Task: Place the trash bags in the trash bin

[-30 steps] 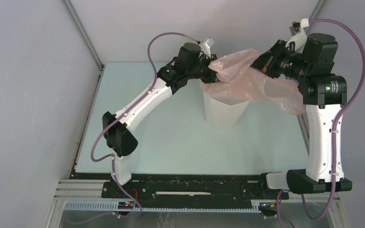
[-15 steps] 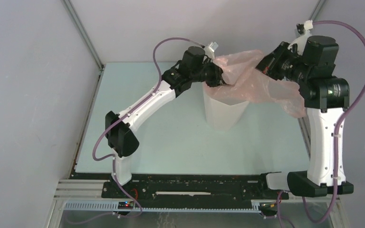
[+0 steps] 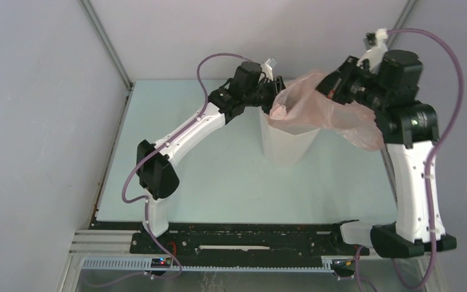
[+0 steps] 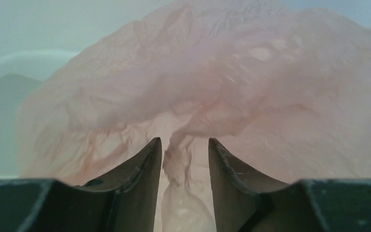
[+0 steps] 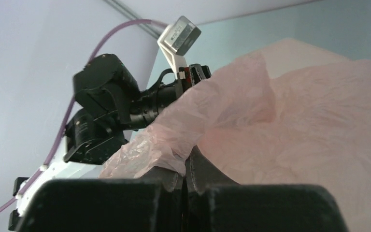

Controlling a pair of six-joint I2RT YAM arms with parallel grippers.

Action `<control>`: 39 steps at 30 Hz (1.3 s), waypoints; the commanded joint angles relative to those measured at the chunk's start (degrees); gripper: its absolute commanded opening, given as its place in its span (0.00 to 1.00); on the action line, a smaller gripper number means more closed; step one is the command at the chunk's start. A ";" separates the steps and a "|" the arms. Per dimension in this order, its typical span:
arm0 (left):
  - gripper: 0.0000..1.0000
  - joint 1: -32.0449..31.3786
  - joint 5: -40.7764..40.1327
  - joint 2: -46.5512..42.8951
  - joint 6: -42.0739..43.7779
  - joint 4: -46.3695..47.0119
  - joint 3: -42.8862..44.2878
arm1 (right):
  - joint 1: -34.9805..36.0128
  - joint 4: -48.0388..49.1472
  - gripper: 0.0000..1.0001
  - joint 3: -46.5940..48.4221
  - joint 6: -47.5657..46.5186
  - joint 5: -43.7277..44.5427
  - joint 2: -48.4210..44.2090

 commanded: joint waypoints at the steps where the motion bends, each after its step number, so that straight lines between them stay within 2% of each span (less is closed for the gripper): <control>1: 0.49 2.23 -1.46 -5.68 3.70 -4.24 2.11 | 2.61 5.48 0.00 -1.74 -1.31 -1.48 5.19; 5: 0.62 4.17 -1.98 -9.96 3.90 -6.67 -1.96 | 3.39 2.71 0.00 0.67 -2.47 1.05 9.26; 11: 0.77 6.11 -3.15 -17.52 7.01 -10.25 -5.50 | 4.48 4.76 0.00 1.50 -2.09 -0.77 12.86; 13: 0.80 6.99 -2.64 -19.20 6.88 -11.02 -5.33 | 5.32 3.36 0.00 5.02 -1.40 -2.84 14.68; 16: 0.81 8.16 -2.34 -21.24 7.11 -12.25 -4.63 | 7.55 0.00 0.00 11.41 -3.17 -1.29 16.68; 19: 0.82 9.86 -2.76 -23.80 7.82 -13.40 -5.47 | 8.10 0.11 0.00 13.47 -2.72 -1.18 16.68; 22: 0.84 11.99 -3.08 -26.97 7.61 -14.32 -7.59 | 7.89 3.80 0.00 9.95 -1.44 -2.02 16.03; 28: 0.91 13.86 -3.84 -32.36 6.76 -14.41 -9.86 | 1.76 19.01 0.00 -10.54 8.04 -10.21 13.42; 30: 0.92 13.85 -3.52 -33.32 6.38 -14.39 -10.12 | 0.78 21.21 0.00 -14.20 8.83 -11.03 13.09; 34: 0.97 13.38 -1.96 -33.63 5.58 -14.22 -11.06 | 0.23 22.43 0.00 -16.13 8.74 -10.89 14.13; 39: 1.00 9.66 -1.88 -30.31 3.85 -14.26 -10.75 | 1.03 22.48 0.00 -15.54 8.54 -11.23 16.47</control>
